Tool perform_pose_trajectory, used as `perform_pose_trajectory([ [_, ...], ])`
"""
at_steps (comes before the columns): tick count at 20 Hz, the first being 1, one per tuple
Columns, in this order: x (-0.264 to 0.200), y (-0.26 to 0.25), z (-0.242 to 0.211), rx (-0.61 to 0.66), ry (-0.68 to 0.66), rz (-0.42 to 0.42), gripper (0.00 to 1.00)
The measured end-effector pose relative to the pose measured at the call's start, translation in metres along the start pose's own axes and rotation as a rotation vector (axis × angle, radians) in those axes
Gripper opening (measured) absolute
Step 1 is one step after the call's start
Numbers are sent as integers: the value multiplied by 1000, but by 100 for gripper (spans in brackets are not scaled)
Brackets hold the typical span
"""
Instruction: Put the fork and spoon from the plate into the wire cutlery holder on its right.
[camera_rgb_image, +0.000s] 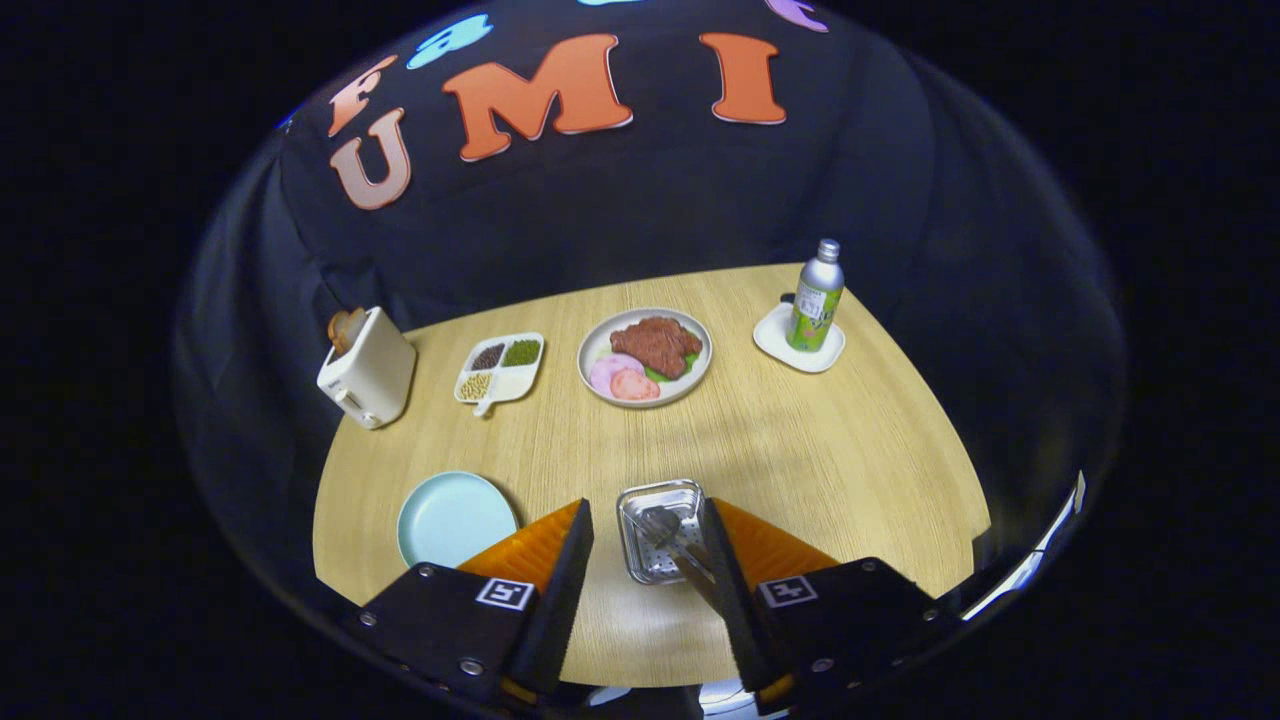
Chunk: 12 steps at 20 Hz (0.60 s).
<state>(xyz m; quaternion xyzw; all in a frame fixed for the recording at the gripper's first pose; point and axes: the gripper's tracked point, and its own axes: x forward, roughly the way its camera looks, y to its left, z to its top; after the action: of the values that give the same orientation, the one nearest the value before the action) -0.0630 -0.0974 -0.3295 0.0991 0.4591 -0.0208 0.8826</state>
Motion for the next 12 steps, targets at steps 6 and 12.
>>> perform_pose_trajectory([
  [6,-44,27,82,-36,-340,24,97],
  [12,-100,42,149,-88,-645,48,97],
])
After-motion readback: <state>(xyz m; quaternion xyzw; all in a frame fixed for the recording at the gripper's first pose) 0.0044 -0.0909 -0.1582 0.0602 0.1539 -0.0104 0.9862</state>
